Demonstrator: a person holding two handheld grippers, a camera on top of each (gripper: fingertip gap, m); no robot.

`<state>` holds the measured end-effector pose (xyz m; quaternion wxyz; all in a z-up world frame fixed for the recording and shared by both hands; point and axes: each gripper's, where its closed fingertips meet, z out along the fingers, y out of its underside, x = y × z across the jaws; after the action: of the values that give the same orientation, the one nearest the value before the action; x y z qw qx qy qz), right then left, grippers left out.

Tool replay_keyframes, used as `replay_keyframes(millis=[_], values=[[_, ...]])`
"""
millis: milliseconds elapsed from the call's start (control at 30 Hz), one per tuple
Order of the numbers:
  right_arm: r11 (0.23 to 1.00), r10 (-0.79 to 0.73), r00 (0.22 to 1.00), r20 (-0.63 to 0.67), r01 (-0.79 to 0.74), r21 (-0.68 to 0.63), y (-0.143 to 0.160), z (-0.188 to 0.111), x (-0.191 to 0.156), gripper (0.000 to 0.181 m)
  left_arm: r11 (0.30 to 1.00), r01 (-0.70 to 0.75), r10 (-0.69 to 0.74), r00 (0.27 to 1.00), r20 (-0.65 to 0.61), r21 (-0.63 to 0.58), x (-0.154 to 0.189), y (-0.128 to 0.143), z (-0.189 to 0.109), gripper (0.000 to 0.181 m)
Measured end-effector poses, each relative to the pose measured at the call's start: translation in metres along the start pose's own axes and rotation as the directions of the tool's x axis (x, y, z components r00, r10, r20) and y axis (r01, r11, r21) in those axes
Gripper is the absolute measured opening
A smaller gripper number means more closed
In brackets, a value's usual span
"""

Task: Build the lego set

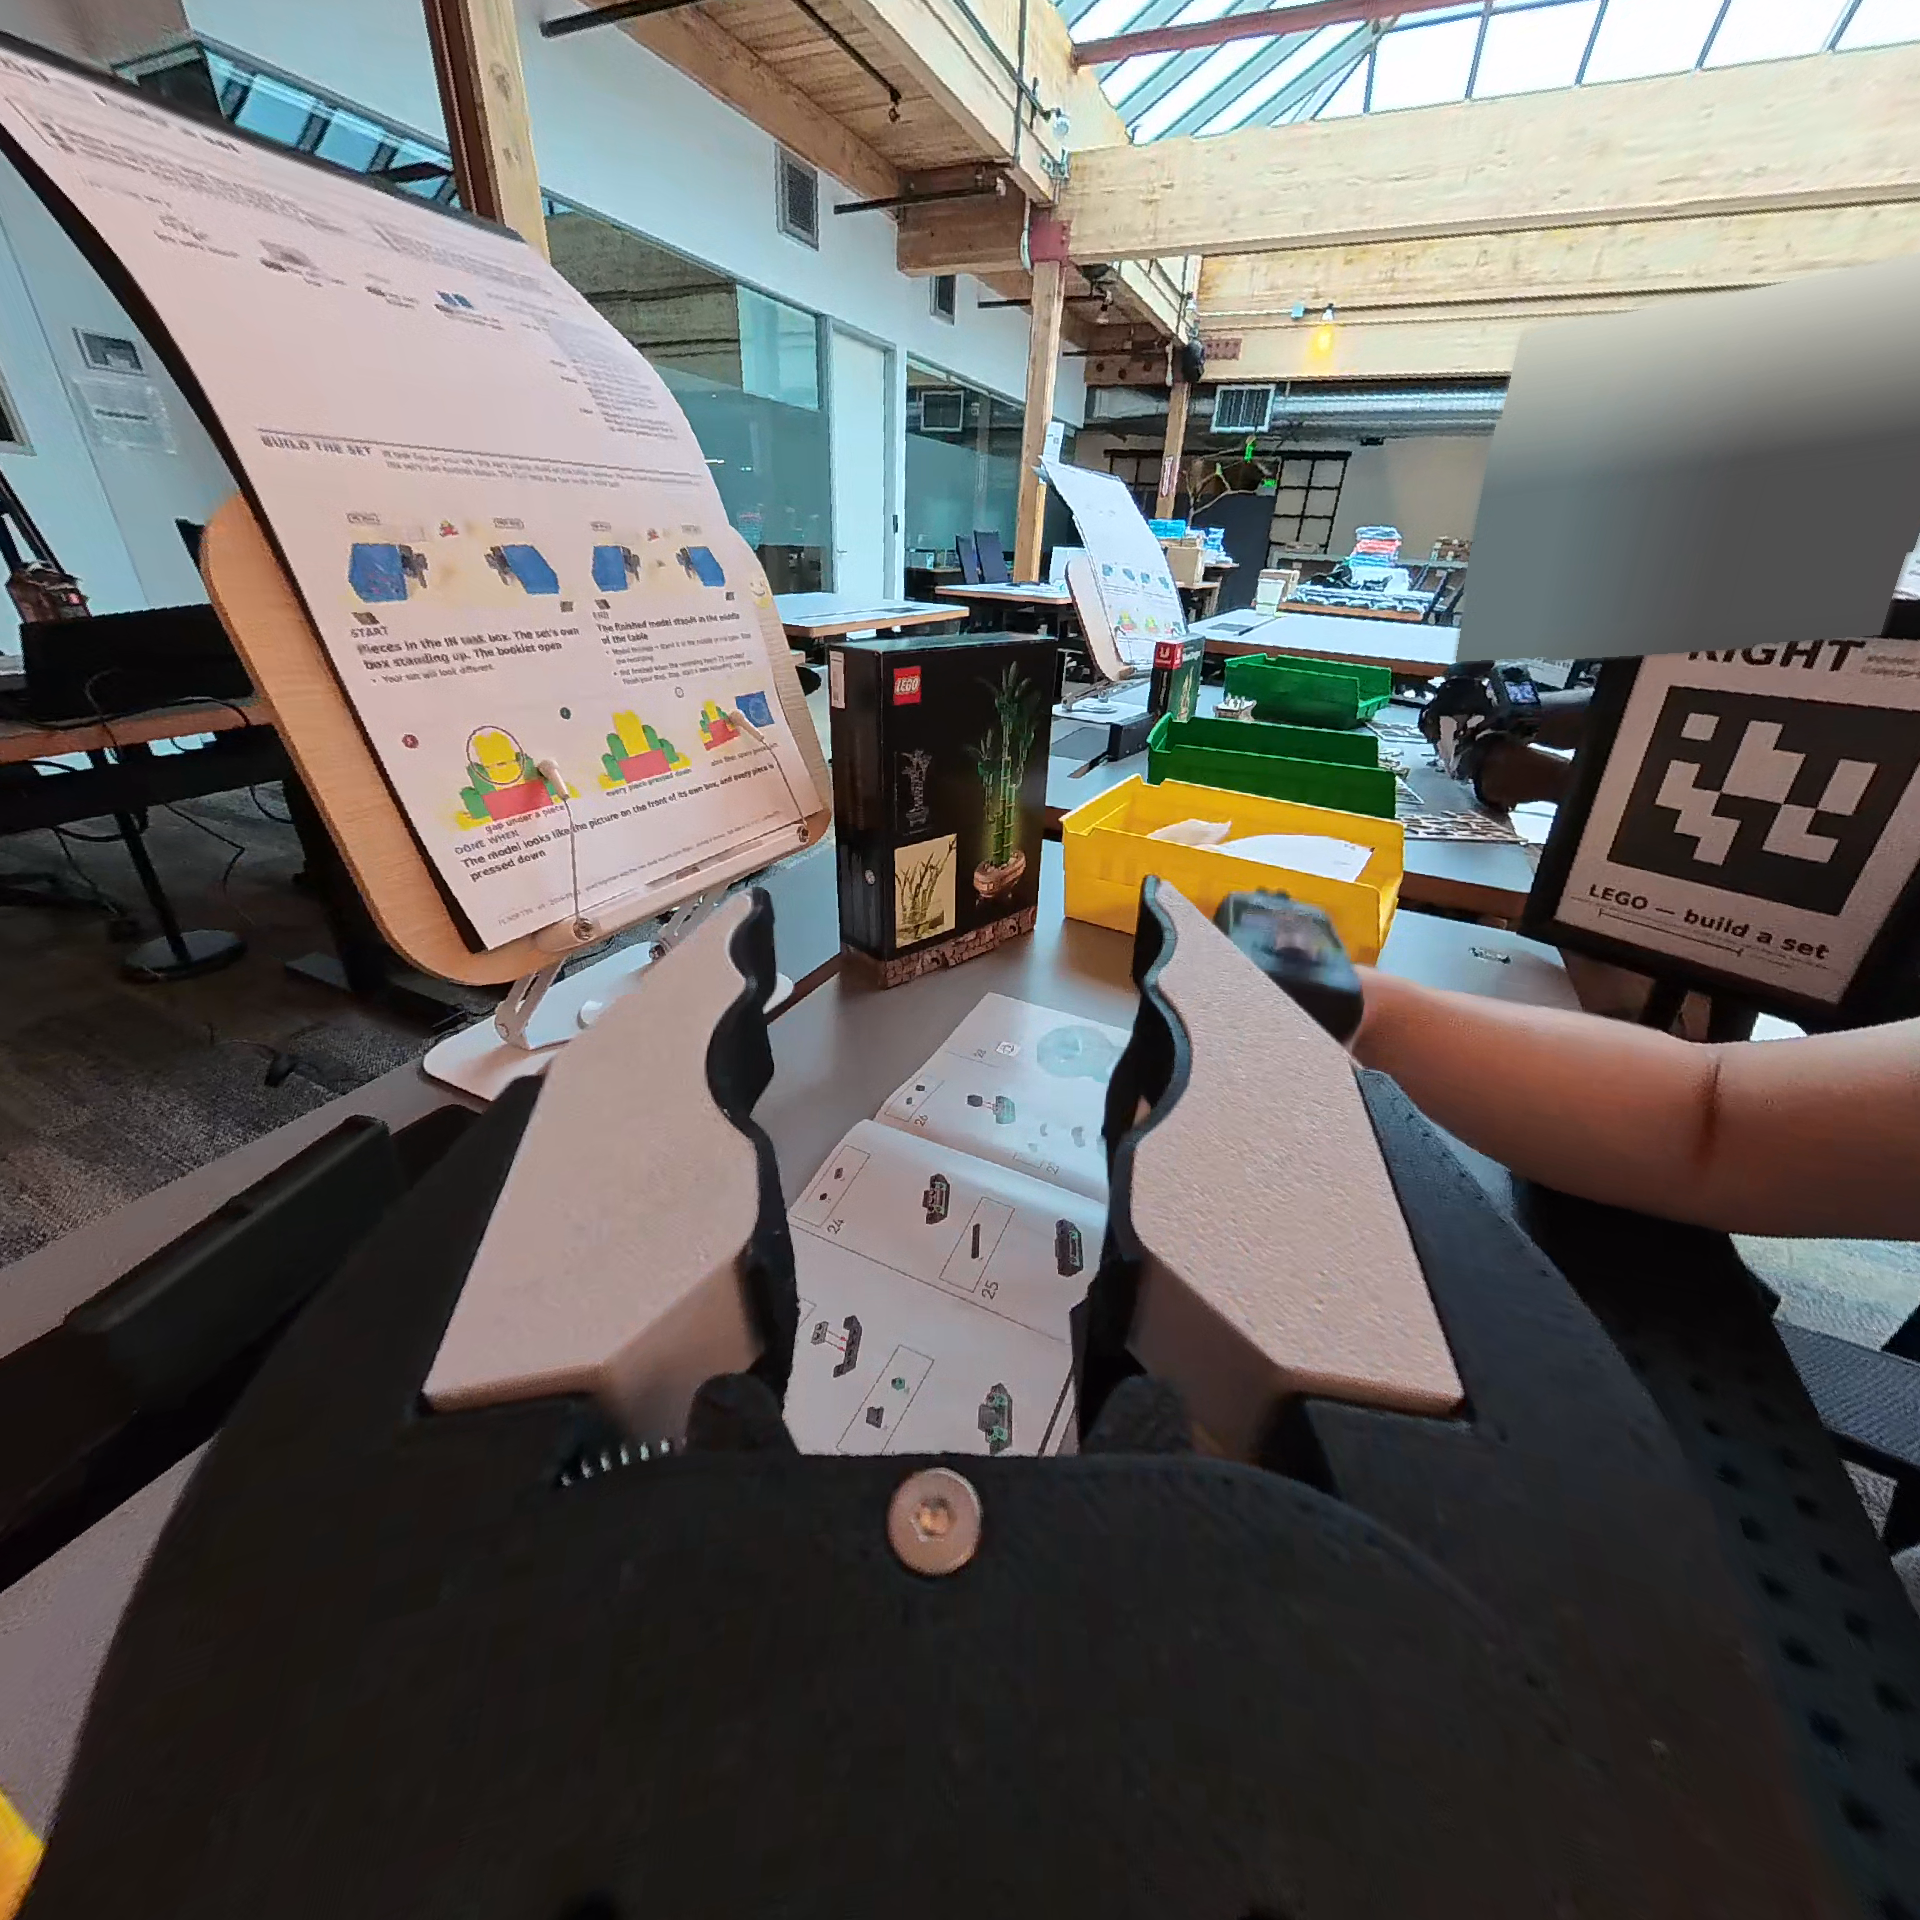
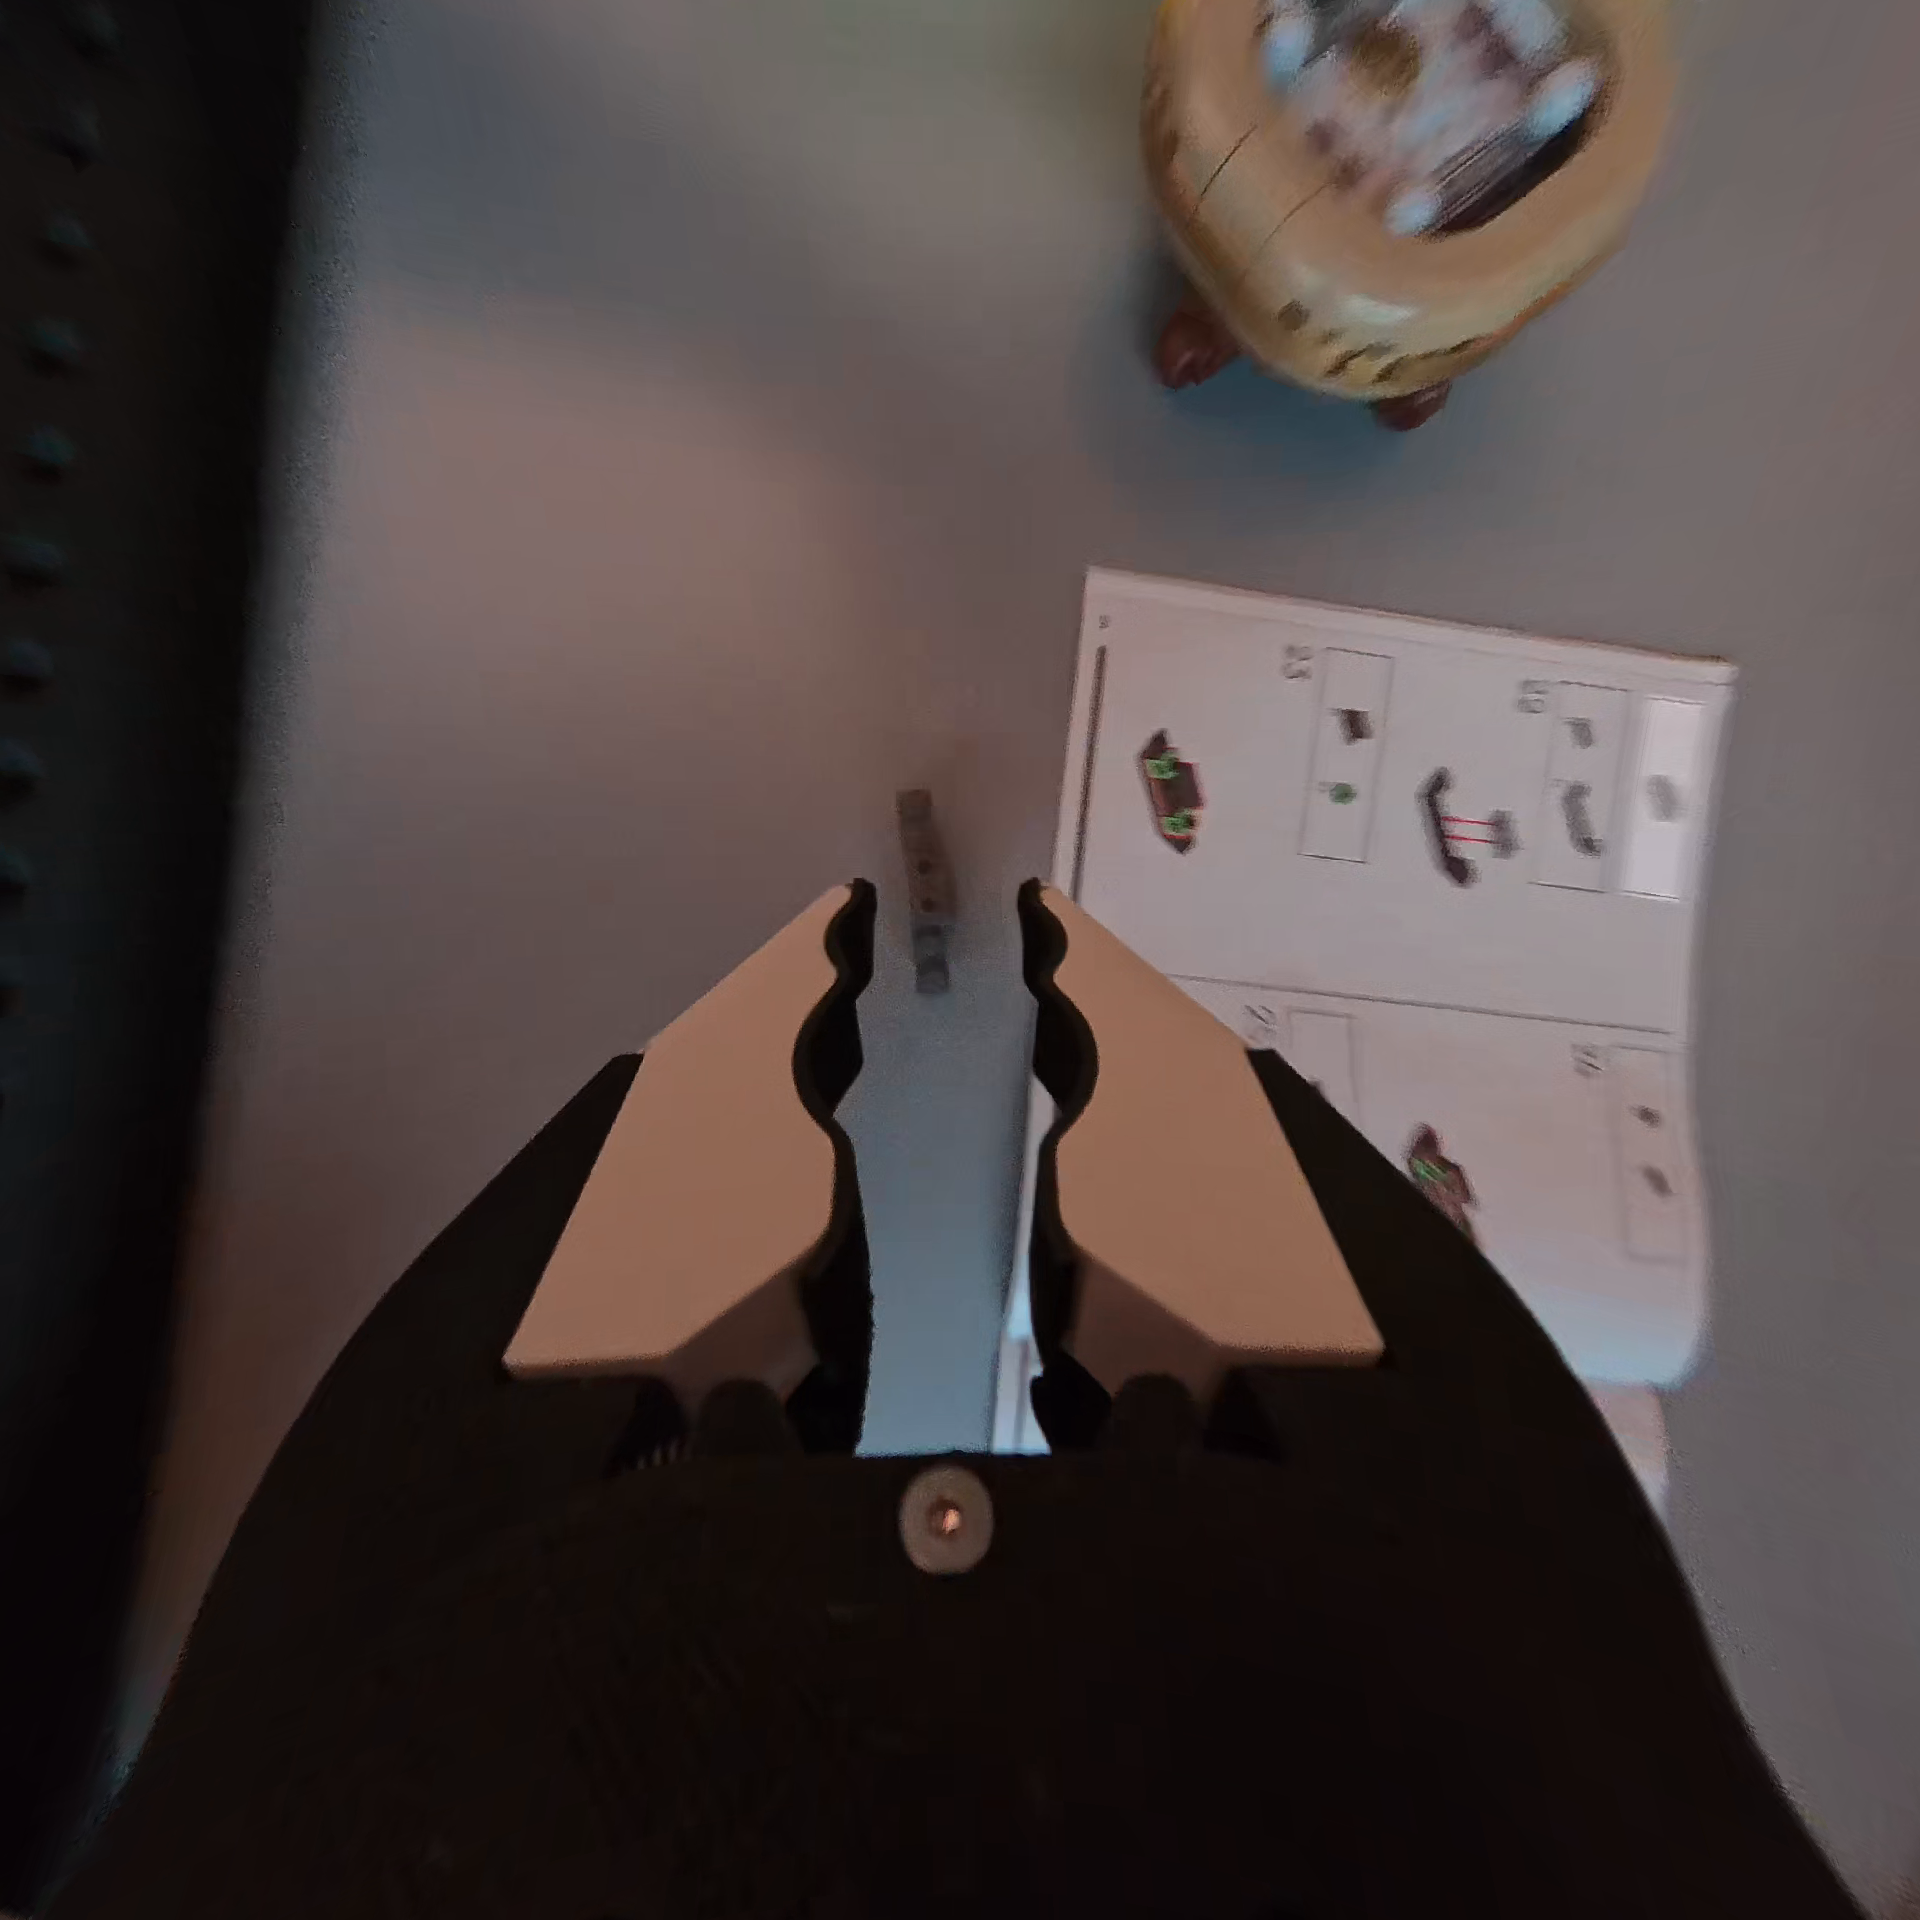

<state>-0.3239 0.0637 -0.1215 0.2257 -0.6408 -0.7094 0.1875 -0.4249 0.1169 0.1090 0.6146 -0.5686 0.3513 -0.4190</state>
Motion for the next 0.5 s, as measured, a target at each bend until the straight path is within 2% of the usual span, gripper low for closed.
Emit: replay_keyframes(millis=[67,133,200,233,267,333,367,400,433,500], values=[[0.991,0.009,1.0,-0.026,-0.005,0.135,-0.015,-0.048,0.005,0.019,1.0,-0.001,0.001,1.0,-0.01,0.02,0.006,-0.009,-0.003,0.067],[0.942,0.045,0.994,-0.101,-0.008,0.337,-0.03,-0.108,0.014,0.018,0.997,0.004,-0.001,0.999,-0.045,0.071,0.023,-0.028,-0.006,0.065],[0.867,0.113,0.97,-0.213,0.008,0.498,-0.032,-0.166,0.028,0.027,0.993,-0.028,0.038,0.996,-0.086,0.113,0.049,-0.049,-0.007,0.064],[0.845,0.173,0.936,-0.308,0.019,0.534,-0.025,-0.19,0.042,0.035,0.991,-0.067,0.077,0.993,-0.086,0.112,0.061,-0.057,-0.007,0.064],[0.844,0.235,0.884,-0.404,0.021,0.536,-0.013,-0.209,0.056,0.036,0.988,-0.119,0.126,0.99,-0.07,0.097,0.071,-0.061,-0.008,0.064],[0.872,0.352,0.715,-0.604,-0.016,0.49,0.02,-0.244,0.085,0.017,0.972,-0.231,0.231,0.973,0.013,0.034,0.08,-0.064,-0.011,0.063],[0.882,0.379,0.619,-0.688,-0.017,0.47,0.033,-0.262,0.095,0.013,0.964,-0.264,0.264,0.961,0.085,-0.009,0.077,-0.065,-0.014,0.056],[0.887,0.387,0.557,-0.735,-0.005,0.463,0.039,-0.275,0.099,0.013,0.958,-0.28,0.285,0.947,0.15,-0.058,0.073,-0.065,-0.018,0.049],[0.88,0.402,0.522,-0.753,0.008,0.475,0.041,-0.284,0.1,0.013,0.952,-0.283,0.301,0.934,0.191,-0.115,0.07,-0.062,-0.022,0.049],[0.852,0.442,0.506,-0.741,0.02,0.523,0.041,-0.293,0.101,0.012,0.932,-0.278,0.33,0.917,0.226,-0.234,0.065,-0.051,-0.036,0.057]])
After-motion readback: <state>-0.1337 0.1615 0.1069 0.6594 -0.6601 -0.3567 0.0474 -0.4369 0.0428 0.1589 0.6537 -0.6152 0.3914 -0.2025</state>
